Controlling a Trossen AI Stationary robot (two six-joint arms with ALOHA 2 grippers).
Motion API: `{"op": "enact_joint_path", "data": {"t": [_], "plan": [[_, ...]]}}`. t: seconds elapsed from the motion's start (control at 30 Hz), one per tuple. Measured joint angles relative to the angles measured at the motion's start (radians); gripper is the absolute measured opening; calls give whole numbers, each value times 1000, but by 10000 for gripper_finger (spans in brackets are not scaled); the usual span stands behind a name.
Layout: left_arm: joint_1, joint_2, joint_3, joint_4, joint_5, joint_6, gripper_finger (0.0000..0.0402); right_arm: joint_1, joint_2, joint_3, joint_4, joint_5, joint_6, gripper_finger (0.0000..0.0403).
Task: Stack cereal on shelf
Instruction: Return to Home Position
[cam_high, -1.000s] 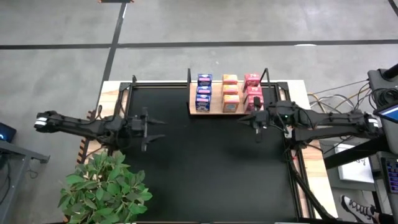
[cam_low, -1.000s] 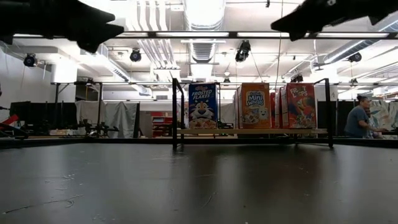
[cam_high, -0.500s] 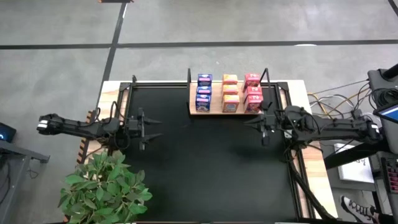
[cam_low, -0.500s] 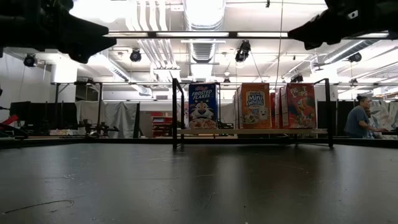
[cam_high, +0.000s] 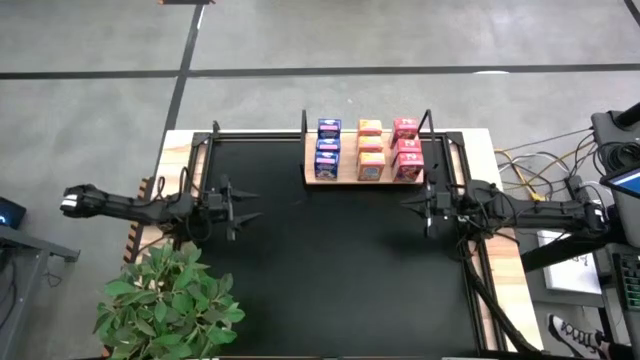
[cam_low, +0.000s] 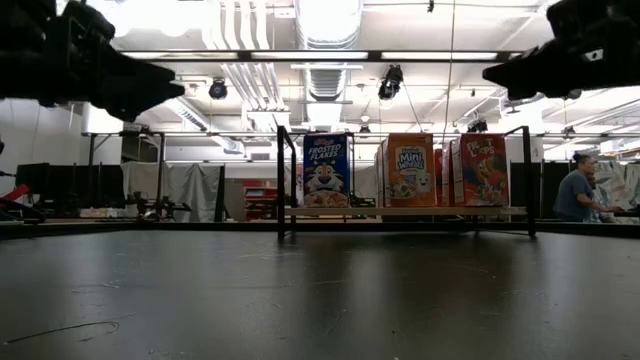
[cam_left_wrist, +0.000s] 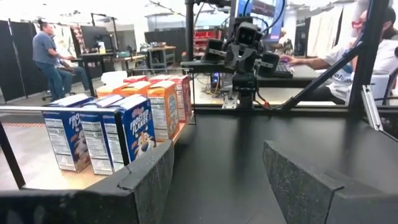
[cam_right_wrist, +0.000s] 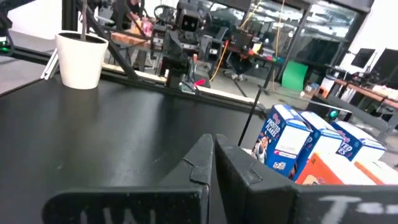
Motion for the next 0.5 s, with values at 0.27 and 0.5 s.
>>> {"op": "enact_joint_path", "data": {"t": [0.27, 0.5], "plan": [[12, -9, -37, 70, -1, 1, 190, 0, -194, -97, 0, 0, -27, 9], [13, -3, -38, 59, 2, 6, 93, 0, -256, -136, 8, 8, -53, 9]]}}
